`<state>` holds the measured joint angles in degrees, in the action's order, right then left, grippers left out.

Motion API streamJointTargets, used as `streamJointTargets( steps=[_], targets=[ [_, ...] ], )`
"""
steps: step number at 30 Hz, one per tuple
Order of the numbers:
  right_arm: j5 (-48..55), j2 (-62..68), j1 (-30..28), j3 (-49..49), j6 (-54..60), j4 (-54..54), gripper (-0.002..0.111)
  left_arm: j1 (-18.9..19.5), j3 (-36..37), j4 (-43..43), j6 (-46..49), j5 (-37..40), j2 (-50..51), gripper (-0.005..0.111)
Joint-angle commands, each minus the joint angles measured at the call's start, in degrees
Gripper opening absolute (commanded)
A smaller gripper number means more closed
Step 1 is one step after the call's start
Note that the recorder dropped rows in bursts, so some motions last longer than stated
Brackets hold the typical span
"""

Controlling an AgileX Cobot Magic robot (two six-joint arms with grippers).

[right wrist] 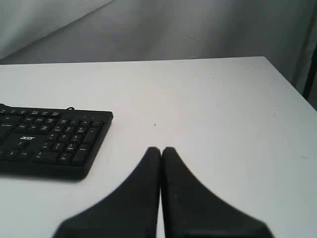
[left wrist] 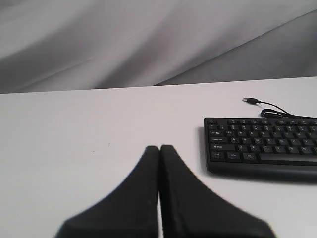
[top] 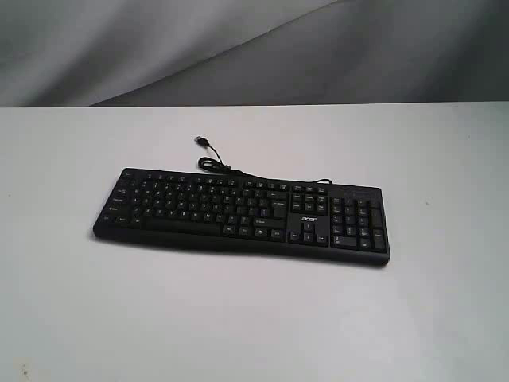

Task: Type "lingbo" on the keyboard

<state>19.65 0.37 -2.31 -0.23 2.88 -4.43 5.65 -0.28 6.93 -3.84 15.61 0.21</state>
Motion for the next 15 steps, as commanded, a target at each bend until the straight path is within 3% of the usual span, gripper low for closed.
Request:
streamJointTargets(
  steps=[1,4,9,15],
  targets=[
    [-0.1,-0.4,-0.5,0.2,-0.2,0.5,0.0,0.1,0.3,-0.2,-0.1,-0.4,-0.2,0.0],
    [-2.1,-0.4,-0.5,0.2,-0.2,1.8,0.0,0.1,0.3,-0.2,-0.1,-0.4,-0.2,0.0],
    [-24.4,-0.4,-0.5,0.2,-0.2,-0.9,0.0,0.1,0.3,-0.2,-0.1,-0.4,-0.2,0.0],
    [-39.4,-0.4,-0.5,0.2,-0.2,-1.2,0.0,0.1,0.3,-0.2,-0.1,-0.4,-0.2,0.0]
  ],
)
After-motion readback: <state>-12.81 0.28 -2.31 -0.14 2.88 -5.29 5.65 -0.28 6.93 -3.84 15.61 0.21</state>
